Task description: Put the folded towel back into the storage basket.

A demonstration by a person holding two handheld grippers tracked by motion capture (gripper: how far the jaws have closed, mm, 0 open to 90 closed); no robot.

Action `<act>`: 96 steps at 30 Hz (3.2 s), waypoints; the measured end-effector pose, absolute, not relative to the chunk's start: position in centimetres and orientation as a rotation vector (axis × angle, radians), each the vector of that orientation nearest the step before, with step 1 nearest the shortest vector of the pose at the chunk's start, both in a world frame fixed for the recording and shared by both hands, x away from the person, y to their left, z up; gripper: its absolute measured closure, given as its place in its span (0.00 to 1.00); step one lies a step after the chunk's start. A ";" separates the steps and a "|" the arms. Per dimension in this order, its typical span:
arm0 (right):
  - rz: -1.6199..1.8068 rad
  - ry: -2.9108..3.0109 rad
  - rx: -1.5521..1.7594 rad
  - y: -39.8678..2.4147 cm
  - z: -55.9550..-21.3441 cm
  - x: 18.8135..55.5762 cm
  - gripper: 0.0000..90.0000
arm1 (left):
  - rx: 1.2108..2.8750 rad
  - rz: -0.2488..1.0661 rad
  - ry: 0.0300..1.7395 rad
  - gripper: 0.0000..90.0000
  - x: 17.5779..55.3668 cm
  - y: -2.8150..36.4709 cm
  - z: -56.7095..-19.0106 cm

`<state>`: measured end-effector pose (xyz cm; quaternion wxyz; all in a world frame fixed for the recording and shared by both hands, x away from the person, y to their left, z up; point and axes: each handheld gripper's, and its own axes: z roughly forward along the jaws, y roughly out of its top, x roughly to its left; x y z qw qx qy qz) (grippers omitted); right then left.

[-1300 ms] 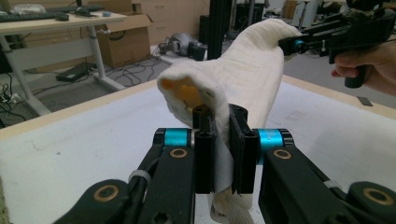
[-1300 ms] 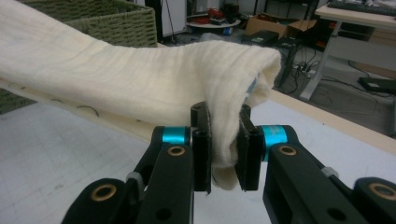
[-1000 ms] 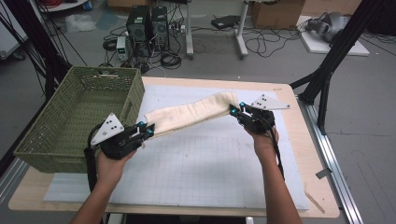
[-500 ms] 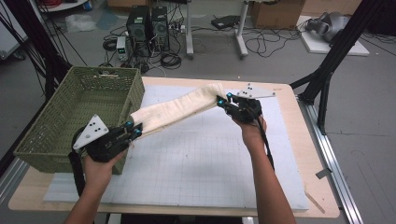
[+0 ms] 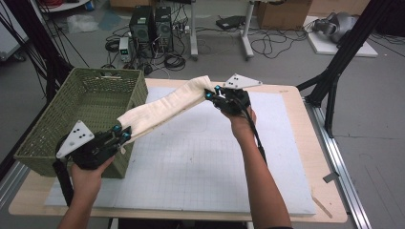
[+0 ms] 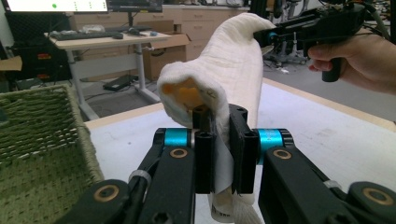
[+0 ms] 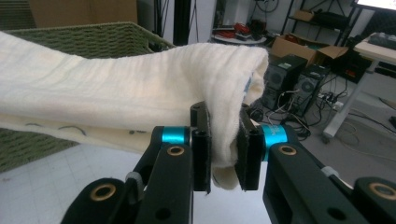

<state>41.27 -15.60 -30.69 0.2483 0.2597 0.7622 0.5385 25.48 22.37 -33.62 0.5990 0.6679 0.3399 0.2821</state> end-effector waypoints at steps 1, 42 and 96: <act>1.467 2.078 0.703 -15.2 -30.5 41.5 0.88 | 1.545 0.658 0.791 0.91 25.4 22.5 -33.6; 1.496 2.161 0.560 1.8 -27.7 47.0 0.88 | 1.455 0.809 0.991 0.91 21.9 30.2 -33.5; 1.518 2.216 0.652 9.0 -29.5 47.4 0.48 | 1.427 0.825 1.185 0.18 21.4 33.8 -34.4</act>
